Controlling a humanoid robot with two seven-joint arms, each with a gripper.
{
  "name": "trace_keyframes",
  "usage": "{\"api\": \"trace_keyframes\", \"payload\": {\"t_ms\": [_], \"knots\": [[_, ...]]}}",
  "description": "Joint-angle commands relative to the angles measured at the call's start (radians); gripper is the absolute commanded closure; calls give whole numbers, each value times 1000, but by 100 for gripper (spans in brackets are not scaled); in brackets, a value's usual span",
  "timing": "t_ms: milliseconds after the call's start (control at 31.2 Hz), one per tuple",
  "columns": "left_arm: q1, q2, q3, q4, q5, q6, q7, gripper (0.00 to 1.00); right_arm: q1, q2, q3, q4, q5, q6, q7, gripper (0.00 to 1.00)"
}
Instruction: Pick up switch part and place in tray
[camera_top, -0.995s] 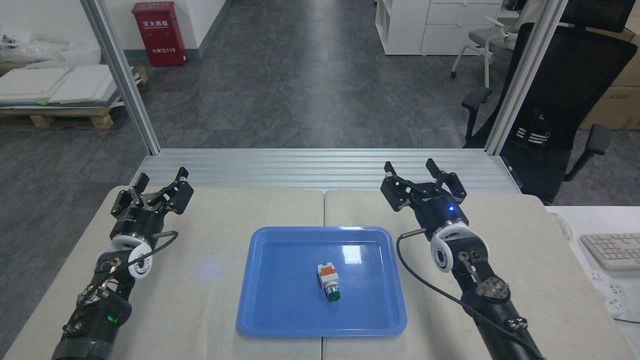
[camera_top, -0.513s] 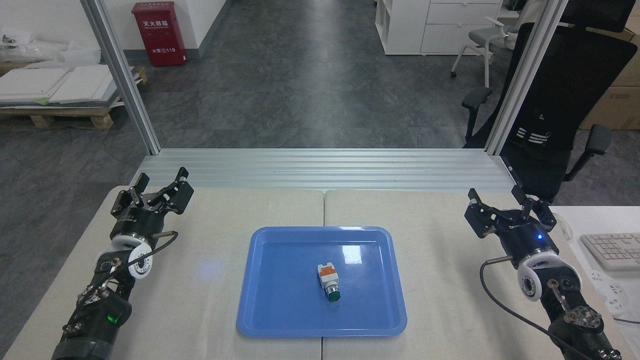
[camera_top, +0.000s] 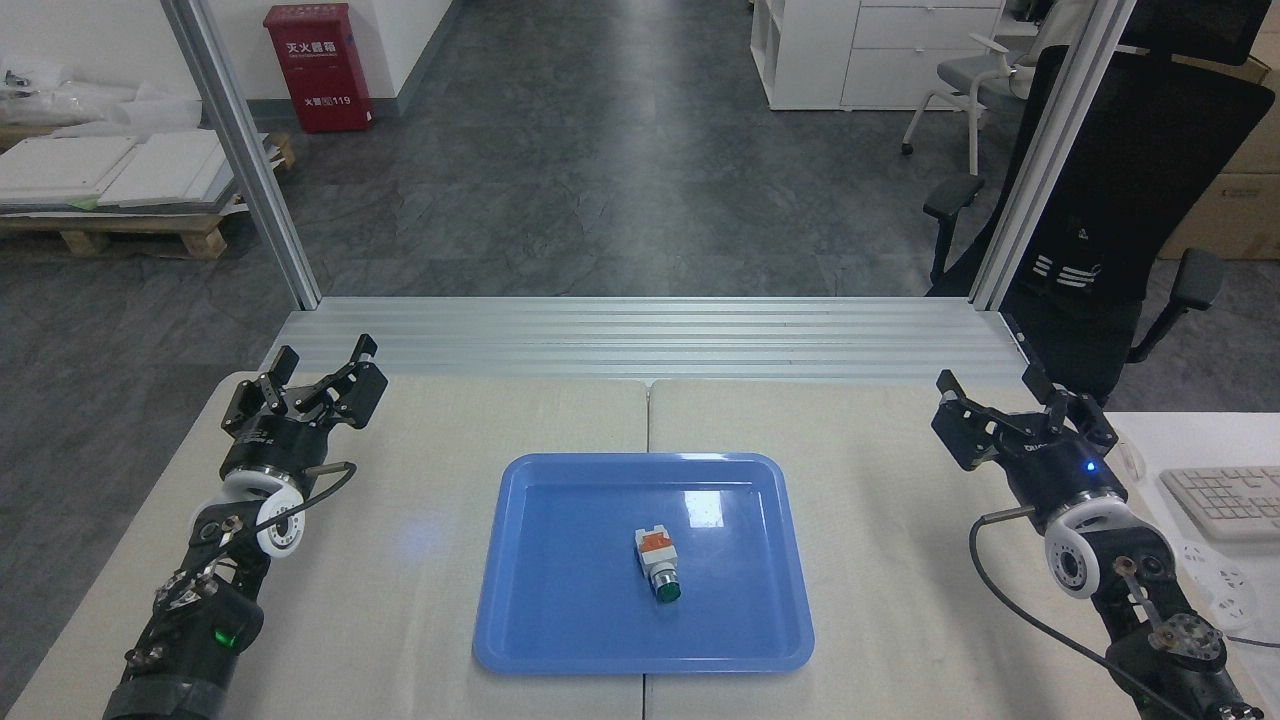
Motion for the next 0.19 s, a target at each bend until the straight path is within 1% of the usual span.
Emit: {"api": "trace_keyframes", "payload": {"t_ms": [0, 32, 160], "knots": [[0, 0, 0, 0, 0, 0, 0, 0, 3, 7, -8, -14, -4, 6, 0, 2], [1, 0, 0, 0, 0, 0, 0, 0, 1, 8, -10, -13, -12, 0, 0, 1], [0, 0, 0, 0, 0, -2, 0, 0, 0, 13, -10, -11, -10, 0, -2, 1]]}}
